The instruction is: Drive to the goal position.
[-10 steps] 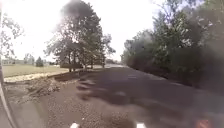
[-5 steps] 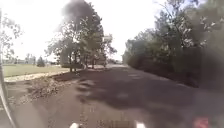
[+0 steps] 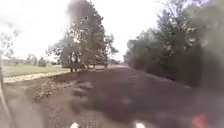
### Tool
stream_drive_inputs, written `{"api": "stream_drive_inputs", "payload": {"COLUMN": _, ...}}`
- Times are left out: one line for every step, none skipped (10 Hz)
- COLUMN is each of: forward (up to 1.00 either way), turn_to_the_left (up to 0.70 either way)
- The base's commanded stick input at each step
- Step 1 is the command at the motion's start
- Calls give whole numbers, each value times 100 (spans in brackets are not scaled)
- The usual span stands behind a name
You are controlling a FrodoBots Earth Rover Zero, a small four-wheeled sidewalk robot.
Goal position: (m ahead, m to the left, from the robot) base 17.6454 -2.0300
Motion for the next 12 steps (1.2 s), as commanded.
{"api": "stream_drive_inputs", "payload": {"forward": 70, "turn_to_the_left": 0}}
{"api": "stream_drive_inputs", "payload": {"forward": 70, "turn_to_the_left": 0}}
{"api": "stream_drive_inputs", "payload": {"forward": 70, "turn_to_the_left": 0}}
{"api": "stream_drive_inputs", "payload": {"forward": 70, "turn_to_the_left": 0}}
{"api": "stream_drive_inputs", "payload": {"forward": 70, "turn_to_the_left": 0}}
{"api": "stream_drive_inputs", "payload": {"forward": 70, "turn_to_the_left": 0}}
{"api": "stream_drive_inputs", "payload": {"forward": 70, "turn_to_the_left": -7}}
{"api": "stream_drive_inputs", "payload": {"forward": 70, "turn_to_the_left": -35}}
{"api": "stream_drive_inputs", "payload": {"forward": 70, "turn_to_the_left": -35}}
{"api": "stream_drive_inputs", "payload": {"forward": 70, "turn_to_the_left": -35}}
{"api": "stream_drive_inputs", "payload": {"forward": 70, "turn_to_the_left": -35}}
{"api": "stream_drive_inputs", "payload": {"forward": 70, "turn_to_the_left": -35}}
